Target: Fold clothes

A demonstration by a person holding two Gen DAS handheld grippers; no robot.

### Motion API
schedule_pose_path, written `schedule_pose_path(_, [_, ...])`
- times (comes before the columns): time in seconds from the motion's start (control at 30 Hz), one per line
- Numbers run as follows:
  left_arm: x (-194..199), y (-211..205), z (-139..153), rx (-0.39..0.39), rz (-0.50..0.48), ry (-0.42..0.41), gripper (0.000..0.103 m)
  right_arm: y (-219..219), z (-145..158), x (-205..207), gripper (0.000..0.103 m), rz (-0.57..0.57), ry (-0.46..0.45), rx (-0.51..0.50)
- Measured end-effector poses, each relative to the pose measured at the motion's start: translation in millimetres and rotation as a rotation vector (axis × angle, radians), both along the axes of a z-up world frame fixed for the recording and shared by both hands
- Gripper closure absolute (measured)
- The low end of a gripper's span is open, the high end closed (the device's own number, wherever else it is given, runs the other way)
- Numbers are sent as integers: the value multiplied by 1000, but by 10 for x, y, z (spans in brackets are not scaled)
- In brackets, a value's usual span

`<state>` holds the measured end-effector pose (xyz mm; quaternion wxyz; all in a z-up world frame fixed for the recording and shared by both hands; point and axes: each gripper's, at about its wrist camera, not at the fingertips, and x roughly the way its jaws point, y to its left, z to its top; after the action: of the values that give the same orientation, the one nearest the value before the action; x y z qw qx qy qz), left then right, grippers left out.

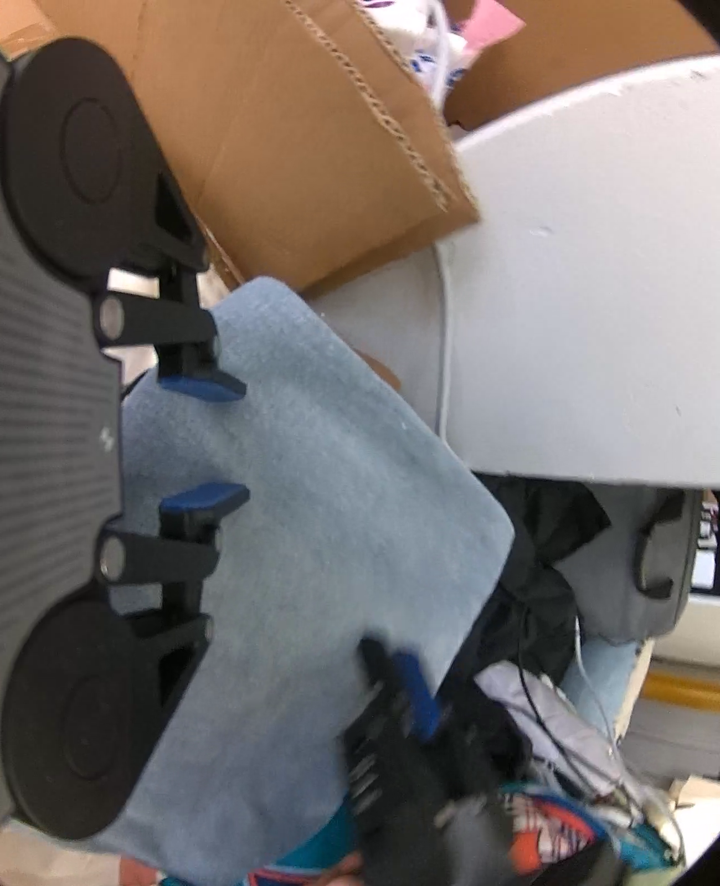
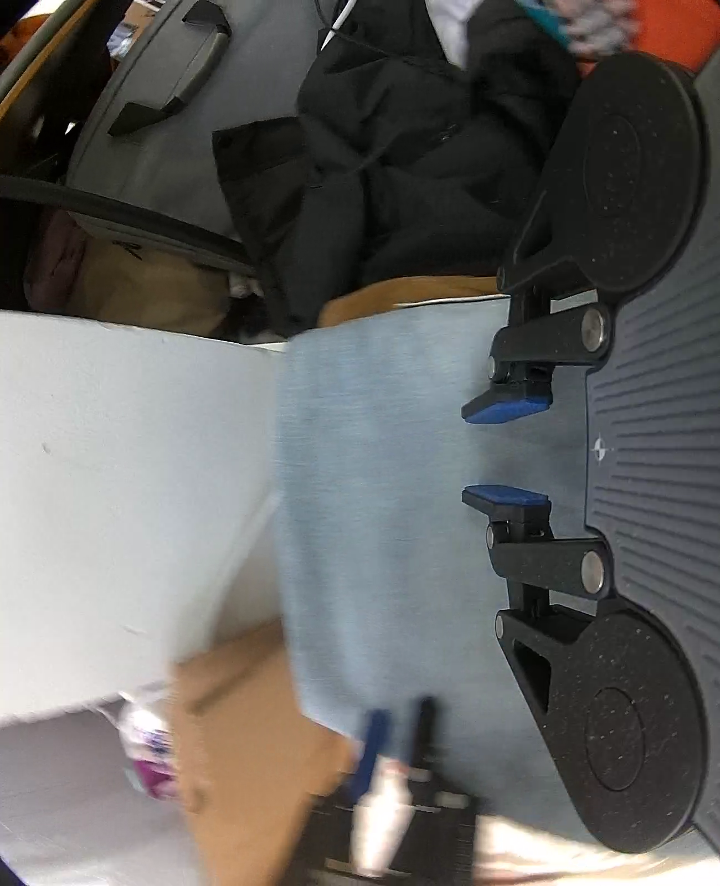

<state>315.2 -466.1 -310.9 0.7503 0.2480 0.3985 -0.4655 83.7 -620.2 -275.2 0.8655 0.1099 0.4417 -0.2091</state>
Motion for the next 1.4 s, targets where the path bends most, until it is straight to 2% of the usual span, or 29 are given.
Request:
schedule_pose_path(0.17, [20, -27, -12, 6, -7, 11, 59, 315, -117, -226, 69, 11, 47, -27])
schedule_pose_path(0.33, [9, -83, -51, 7, -11, -1, 59, 455, -126, -550, 69, -19, 60, -21])
schedule_pose_path(0.43, [40, -107, -77, 7, -8, 3, 58, 473, -155, -750, 69, -94, 27, 36])
schedule_pose_path(0.67, [36, -93, 5, 17, -9, -3, 59, 734, -102, -1021, 69, -236, -14, 48])
schedule_pose_path(0.73, [-11, -84, 68, 20, -23, -17, 61, 826, -62, -1061, 68, -251, -37, 55])
schedule_pose_path(0.83, [-62, 16, 191, 8, -38, -6, 71, 978, -17, -1014, 68, -225, -61, 47])
schedule_pose_path(1.0, [-274, 259, 337, 6, -39, 17, 71, 1175, 2, -864, 68, -190, -125, 65])
schedule_pose_path(1.13, [-434, 477, 295, 12, -14, 63, 71, 1291, -31, -688, 68, -187, -175, 118])
schedule_pose_path(1.17, [-464, 536, 280, 3, -1, 81, 71, 1327, -30, -640, 66, -183, -185, 120])
schedule_pose_path(1.2, [-486, 590, 268, -7, 14, 100, 70, 1363, -29, -593, 57, -178, -194, 121])
schedule_pose_path(1.27, [-541, 700, 264, -22, 33, 117, 69, 1438, -33, -502, 46, -169, -205, 114])
schedule_pose_path(1.33, [-581, 785, 274, -8, 50, 113, 66, 1522, -37, -425, 43, -167, -199, 83])
schedule_pose_path(1.4, [-626, 839, 287, 16, 43, 113, 66, 1610, -50, -350, 35, -154, -182, 51])
